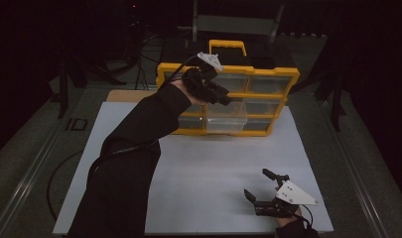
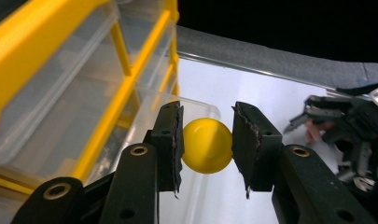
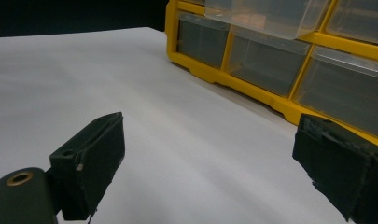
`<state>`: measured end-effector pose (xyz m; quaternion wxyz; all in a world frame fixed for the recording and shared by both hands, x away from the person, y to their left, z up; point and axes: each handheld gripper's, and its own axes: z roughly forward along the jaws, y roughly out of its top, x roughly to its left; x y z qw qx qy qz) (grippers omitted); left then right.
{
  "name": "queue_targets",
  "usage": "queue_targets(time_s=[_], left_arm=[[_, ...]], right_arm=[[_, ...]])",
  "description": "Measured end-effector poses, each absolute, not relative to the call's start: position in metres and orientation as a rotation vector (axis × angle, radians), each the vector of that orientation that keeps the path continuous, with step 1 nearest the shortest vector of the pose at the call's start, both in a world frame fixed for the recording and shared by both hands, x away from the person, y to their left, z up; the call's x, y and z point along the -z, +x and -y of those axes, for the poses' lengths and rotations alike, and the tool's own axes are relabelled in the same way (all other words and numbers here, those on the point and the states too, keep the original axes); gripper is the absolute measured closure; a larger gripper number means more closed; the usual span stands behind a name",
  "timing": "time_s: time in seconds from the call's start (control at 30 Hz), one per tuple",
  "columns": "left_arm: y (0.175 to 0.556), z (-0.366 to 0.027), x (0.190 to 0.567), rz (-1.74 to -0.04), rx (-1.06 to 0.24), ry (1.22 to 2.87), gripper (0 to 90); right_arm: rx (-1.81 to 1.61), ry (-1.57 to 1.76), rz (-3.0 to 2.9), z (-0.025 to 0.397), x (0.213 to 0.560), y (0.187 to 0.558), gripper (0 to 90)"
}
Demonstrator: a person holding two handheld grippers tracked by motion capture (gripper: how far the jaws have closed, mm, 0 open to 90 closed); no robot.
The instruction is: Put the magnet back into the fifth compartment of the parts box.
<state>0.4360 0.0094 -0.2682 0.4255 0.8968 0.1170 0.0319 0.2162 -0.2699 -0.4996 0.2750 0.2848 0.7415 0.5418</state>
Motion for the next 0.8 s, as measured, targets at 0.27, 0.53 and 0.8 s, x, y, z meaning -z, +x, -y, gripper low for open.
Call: queue_targets(time_s=[0.27,0.53,0.8], left_arm=[[0.444,-0.005,0.272,-0.333,-0.090,2.236,64.2],[0.447,0.003,0.277,-0.384,-0.092,2.209,64.1],[0.448,0.008,0.283,-0.385,-0.098,2.224,64.1]], right_arm=[[-1.462,0.767,-1.993,0.271,0.500,0.216,9.3],[-1.462,0.767,-1.989,0.271,0.499,0.216,9.3],[-1.466,0.774,-1.990,0.272,0.499,0.216,9.4]])
